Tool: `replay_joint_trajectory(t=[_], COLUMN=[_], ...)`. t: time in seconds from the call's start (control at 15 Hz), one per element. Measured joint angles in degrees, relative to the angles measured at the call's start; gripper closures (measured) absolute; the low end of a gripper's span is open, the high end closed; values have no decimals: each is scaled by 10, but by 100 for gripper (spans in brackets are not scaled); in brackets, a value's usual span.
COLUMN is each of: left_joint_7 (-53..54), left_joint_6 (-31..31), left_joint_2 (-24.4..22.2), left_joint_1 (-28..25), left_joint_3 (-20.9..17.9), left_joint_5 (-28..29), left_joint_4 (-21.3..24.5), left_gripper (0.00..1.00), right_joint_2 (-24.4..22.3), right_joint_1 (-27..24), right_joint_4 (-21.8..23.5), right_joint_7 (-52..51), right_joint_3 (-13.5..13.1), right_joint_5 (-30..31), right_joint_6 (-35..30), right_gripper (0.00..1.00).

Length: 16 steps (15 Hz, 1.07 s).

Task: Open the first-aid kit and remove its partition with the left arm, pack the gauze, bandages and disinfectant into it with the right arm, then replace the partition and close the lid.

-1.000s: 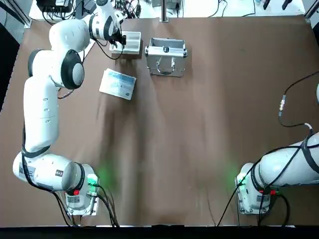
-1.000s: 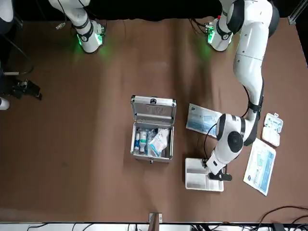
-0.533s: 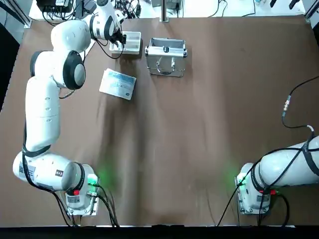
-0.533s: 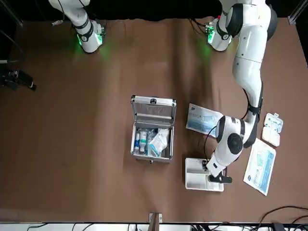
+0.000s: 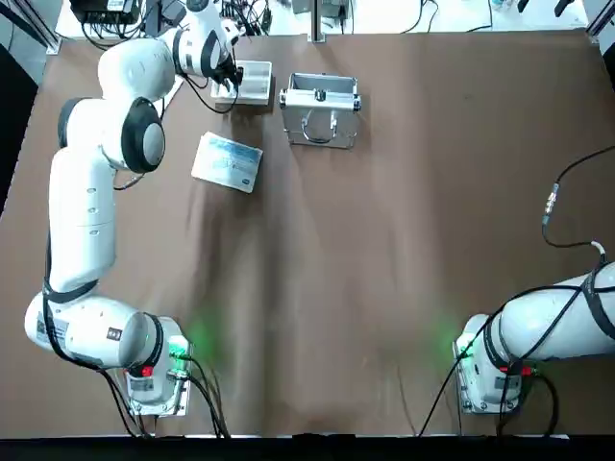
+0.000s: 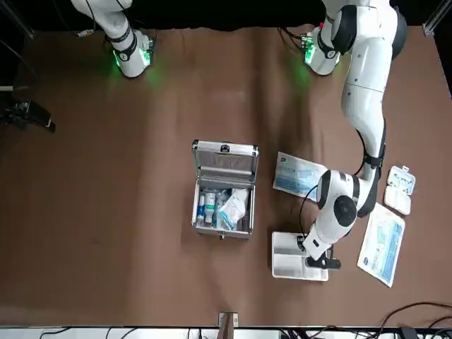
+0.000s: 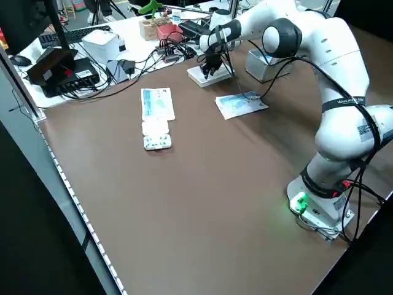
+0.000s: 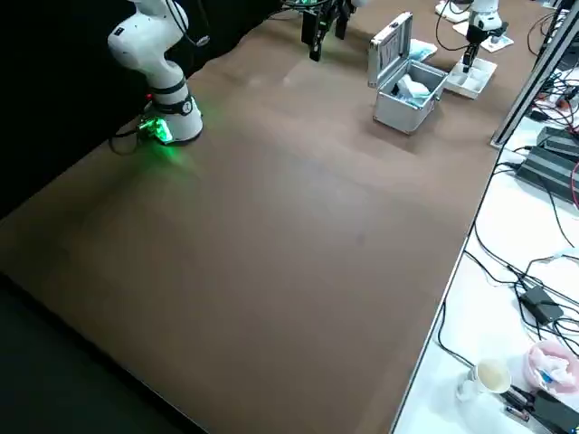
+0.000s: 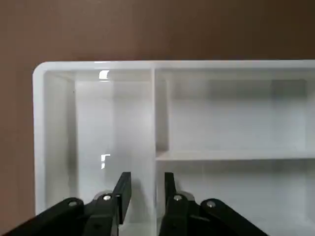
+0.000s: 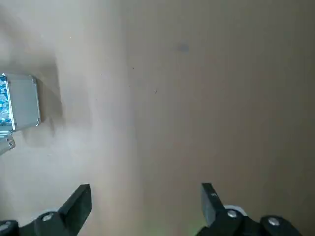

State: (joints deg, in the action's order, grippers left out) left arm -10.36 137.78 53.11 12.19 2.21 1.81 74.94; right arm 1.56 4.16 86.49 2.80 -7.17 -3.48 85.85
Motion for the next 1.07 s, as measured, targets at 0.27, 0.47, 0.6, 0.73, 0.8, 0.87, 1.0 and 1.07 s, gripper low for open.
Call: replay_joint_trajectory(t=[0.27, 0.47, 0.6, 0.73, 0.8, 0.87, 1.0, 1.07], left_joint_7=[0, 0, 0, -1, -1, -2, -2, -2], left_joint_6=[0, 0, 0, 0, 0, 0, 0, 0], left_joint_2=[0, 0, 0, 0, 0, 0, 0, 0], left_joint_1=[0, 0, 0, 0, 0, 0, 0, 0], left_joint_3=[0, 0, 0, 0, 0, 0, 0, 0], left_joint_5=[0, 0, 0, 0, 0, 0, 0, 0], left_joint_4=[0, 0, 0, 0, 0, -1, -2, -2], left_gripper=[68, 72, 75, 89, 94, 96, 96, 97], right_joint_2=[0, 0, 0, 0, 0, 0, 0, 0], right_joint_1=[0, 0, 0, 0, 0, 0, 0, 0], right_joint_4=[0, 0, 0, 0, 0, -1, -3, -5], right_joint_7=[0, 0, 0, 0, 0, 0, -2, -8], right_joint_3=[0, -1, -2, -2, -2, -2, -2, -2], right_joint_5=[0, 0, 0, 0, 0, 0, 0, 0], right_joint_6=[0, 0, 0, 0, 1, 1, 6, 9], right_gripper=[1, 1, 1, 1, 1, 1, 1, 1])
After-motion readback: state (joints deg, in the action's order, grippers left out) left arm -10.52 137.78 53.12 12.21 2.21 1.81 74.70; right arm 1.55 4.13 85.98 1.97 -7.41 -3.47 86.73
